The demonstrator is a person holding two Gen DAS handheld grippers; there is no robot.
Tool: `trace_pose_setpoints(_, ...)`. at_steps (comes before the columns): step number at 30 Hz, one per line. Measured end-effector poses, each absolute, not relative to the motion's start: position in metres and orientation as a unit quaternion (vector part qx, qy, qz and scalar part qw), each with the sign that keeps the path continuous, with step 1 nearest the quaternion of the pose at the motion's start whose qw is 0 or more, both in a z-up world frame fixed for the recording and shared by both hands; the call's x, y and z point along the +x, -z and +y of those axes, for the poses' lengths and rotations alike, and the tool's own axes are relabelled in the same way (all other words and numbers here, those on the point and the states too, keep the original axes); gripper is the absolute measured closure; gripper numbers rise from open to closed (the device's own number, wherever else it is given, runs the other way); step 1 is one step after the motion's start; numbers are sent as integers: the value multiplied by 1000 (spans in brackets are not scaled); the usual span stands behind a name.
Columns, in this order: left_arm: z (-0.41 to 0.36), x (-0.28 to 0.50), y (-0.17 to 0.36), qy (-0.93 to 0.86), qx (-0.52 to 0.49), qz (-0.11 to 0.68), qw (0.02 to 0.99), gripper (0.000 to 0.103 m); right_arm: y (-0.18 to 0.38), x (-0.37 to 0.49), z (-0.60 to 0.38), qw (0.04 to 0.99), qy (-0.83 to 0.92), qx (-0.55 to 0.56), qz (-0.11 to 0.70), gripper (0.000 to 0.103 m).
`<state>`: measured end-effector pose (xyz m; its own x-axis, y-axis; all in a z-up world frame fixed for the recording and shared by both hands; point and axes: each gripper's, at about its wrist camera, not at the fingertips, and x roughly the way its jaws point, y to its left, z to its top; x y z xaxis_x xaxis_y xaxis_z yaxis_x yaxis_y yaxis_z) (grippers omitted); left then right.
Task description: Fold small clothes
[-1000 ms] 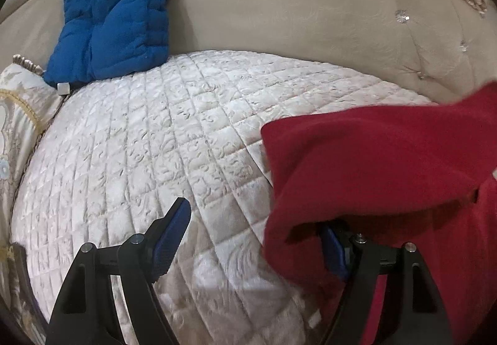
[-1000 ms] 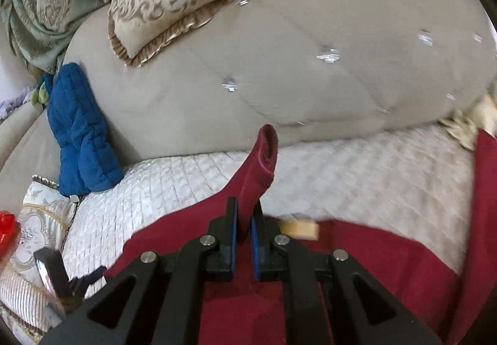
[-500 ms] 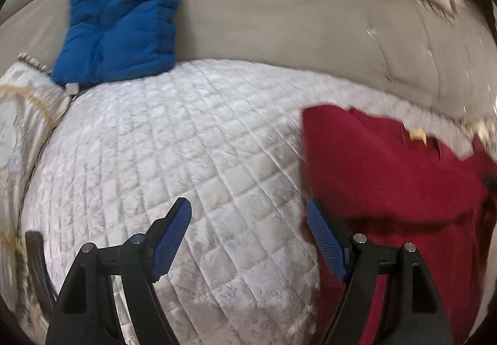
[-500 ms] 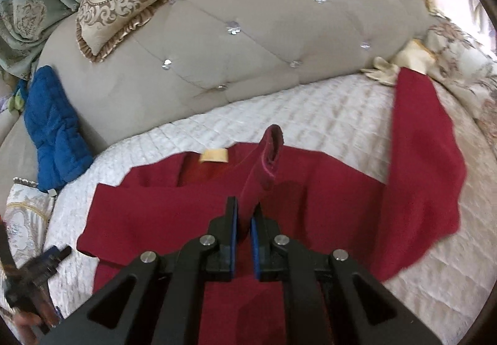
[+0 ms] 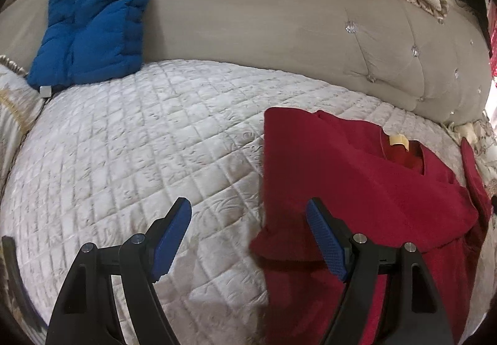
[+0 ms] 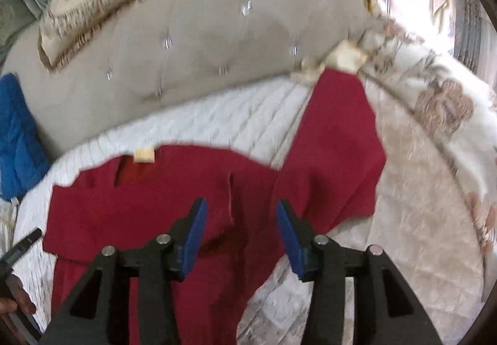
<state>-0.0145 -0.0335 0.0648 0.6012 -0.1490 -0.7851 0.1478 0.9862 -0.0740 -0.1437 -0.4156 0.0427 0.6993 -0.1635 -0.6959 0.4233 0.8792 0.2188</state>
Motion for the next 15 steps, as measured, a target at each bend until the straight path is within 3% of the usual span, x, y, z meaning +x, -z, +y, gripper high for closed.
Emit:
trace_pose_setpoints(7, -47, 0, -44, 67, 33, 455, 887, 45, -14, -82, -397, 896, 138, 95, 410, 52)
trace_pose_setpoints(10, -51, 4, -35, 65, 45, 463, 883, 45, 9, -68, -392, 880, 158, 63, 443, 58)
trace_pose_setpoints(15, -53, 5, -32, 66, 52, 463, 882, 45, 13, -71, -386, 885, 170, 35, 432, 57)
